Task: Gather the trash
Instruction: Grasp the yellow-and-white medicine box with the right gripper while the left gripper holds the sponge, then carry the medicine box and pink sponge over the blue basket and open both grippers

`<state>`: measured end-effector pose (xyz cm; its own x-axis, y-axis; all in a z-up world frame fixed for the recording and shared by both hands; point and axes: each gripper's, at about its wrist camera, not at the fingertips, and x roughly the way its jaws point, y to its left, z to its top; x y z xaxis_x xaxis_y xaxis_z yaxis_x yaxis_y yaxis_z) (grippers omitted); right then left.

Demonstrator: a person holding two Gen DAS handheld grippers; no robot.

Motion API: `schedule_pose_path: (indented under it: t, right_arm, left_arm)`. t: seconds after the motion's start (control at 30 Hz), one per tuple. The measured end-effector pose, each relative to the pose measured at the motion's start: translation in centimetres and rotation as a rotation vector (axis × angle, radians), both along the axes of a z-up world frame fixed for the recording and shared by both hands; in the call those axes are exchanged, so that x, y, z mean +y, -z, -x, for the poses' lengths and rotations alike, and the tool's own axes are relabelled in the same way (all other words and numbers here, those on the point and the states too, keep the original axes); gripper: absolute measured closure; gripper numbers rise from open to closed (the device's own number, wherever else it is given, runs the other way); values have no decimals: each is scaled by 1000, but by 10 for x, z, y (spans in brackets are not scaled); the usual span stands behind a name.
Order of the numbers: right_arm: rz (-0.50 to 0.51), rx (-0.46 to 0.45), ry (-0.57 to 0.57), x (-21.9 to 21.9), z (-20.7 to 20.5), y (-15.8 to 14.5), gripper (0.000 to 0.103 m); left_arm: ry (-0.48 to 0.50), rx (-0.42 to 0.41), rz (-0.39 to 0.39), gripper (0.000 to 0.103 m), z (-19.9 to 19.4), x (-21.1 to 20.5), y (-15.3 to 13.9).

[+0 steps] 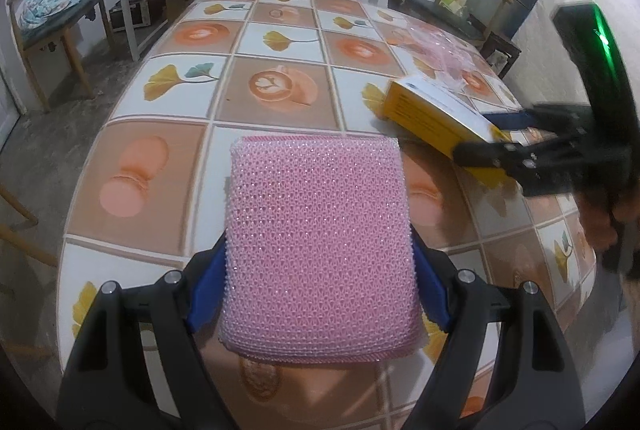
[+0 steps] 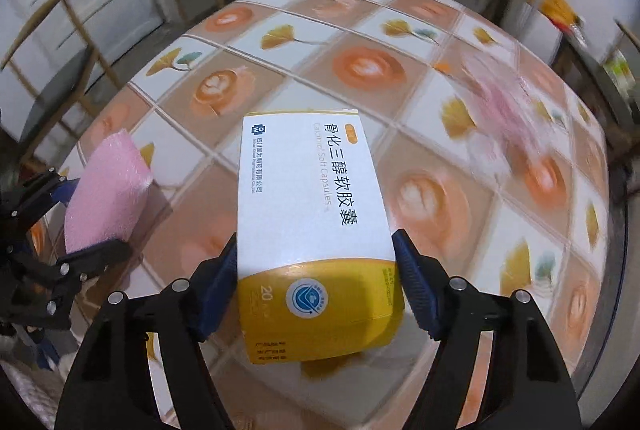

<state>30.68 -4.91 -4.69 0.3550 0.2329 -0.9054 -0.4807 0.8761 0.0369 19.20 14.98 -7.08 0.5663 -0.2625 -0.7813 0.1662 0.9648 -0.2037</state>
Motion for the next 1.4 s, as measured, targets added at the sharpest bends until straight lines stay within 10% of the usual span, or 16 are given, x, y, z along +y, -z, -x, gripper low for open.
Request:
schedule_pose_path:
  t: [0.43,1.03,1.4]
  right_arm:
    - [-21,26,174,-57,78,2,27]
    - [-23,32,148,-40,52,23,17]
    - [-34,0,181,-47,55,18,32]
  left_arm:
    - [85,0,-28,27,8,-37,-2]
    - [98,-13,-121,27,7,-60,-5]
    - [114,-20,-155,27,7,-70,-9]
